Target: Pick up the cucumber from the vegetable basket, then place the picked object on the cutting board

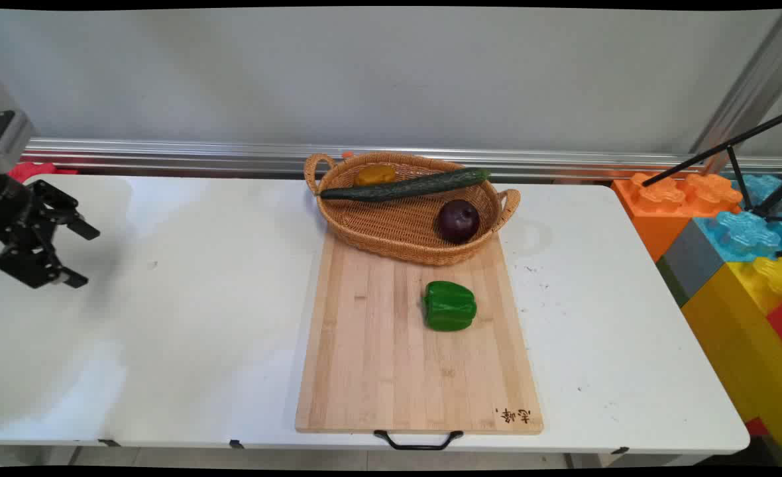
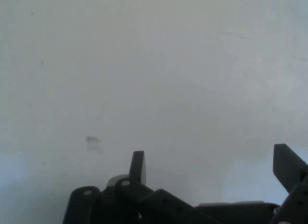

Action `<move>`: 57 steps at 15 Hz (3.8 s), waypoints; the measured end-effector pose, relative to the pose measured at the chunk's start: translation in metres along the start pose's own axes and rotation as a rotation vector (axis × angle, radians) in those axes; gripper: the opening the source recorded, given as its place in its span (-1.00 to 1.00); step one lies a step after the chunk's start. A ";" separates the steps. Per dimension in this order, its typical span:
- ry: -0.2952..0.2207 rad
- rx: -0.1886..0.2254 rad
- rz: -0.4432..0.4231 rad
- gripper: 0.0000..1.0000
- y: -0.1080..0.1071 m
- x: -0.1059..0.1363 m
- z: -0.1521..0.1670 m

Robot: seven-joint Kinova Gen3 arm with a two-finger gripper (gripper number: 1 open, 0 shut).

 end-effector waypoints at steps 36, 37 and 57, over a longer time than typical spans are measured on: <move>0.153 0.247 0.188 1.00 -0.057 0.390 0.199; 0.153 0.247 0.191 1.00 -0.060 0.392 0.208; 0.280 0.320 0.183 -1.00 -0.037 0.411 0.237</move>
